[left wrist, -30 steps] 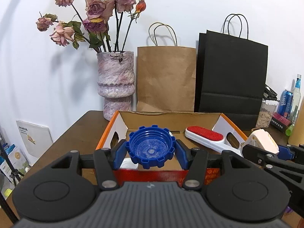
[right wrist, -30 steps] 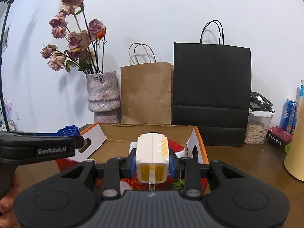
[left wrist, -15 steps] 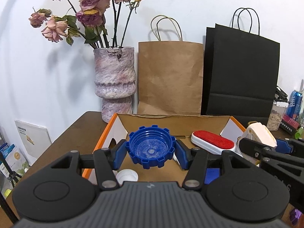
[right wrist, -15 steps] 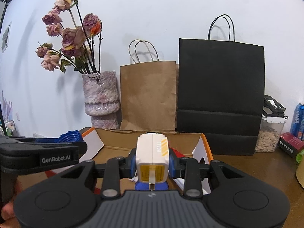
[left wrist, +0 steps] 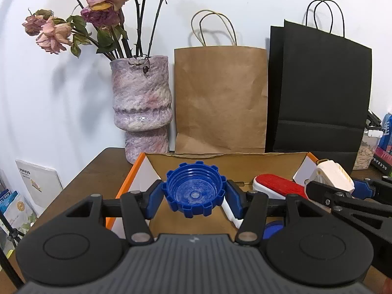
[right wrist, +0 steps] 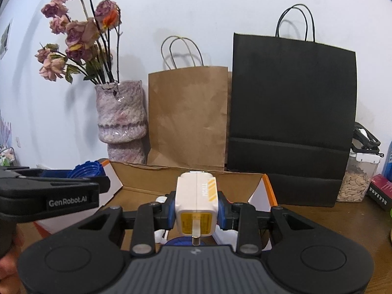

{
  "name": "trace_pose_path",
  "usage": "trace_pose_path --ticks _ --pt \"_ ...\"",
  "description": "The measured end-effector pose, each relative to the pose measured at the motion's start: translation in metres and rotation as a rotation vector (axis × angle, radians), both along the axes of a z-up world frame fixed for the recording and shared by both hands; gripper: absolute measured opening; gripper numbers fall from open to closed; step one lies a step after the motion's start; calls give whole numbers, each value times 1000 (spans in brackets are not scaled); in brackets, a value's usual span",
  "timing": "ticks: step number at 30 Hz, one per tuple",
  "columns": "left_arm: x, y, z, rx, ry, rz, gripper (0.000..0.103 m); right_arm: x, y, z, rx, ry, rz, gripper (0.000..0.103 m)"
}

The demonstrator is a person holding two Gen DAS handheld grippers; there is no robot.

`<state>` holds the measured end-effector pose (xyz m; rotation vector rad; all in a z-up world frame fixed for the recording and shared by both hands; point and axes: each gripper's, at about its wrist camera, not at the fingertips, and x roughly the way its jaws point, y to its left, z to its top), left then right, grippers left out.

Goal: Organize rigid objects
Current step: 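Open both grippers to drop the plug adapter and blue cap into the box, then withdraw both grippers from the box toward the remaining table items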

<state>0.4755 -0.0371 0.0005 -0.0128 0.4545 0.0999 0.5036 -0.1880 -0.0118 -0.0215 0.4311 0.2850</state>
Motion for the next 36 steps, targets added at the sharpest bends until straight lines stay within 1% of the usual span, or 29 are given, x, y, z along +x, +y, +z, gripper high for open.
trace_pose_path --ticks 8,15,16,17,18,19,20,21,22,24,26,36 --pt "15 2 -7 13 21 -3 56 17 1 -10 -18 29 -1 31" --pt "18 2 -10 24 38 -13 57 21 3 -17 -25 63 12 31" --pt "18 1 -11 30 40 -10 61 21 3 -17 -25 65 12 31" --pt "19 1 -11 36 43 -4 77 21 2 -17 -25 63 10 31" --pt "19 1 -11 41 42 7 85 20 1 -16 -26 57 4 37" --pt "19 1 -11 49 35 20 96 19 0 -15 -29 53 -2 43" --pt "19 1 -11 56 27 28 99 19 -1 -13 -30 50 -8 59" --pt "18 2 -10 59 21 33 101 18 -3 -13 -29 42 -18 72" --pt "18 3 -9 54 20 36 103 17 -4 -12 -30 34 -29 77" --pt "18 5 -9 41 23 45 103 16 -7 -10 -28 23 -44 92" --pt "20 7 -9 35 32 51 103 16 -11 -8 -20 15 -56 103" --pt "20 9 -8 30 39 56 103 15 -11 -6 -22 11 -51 103"
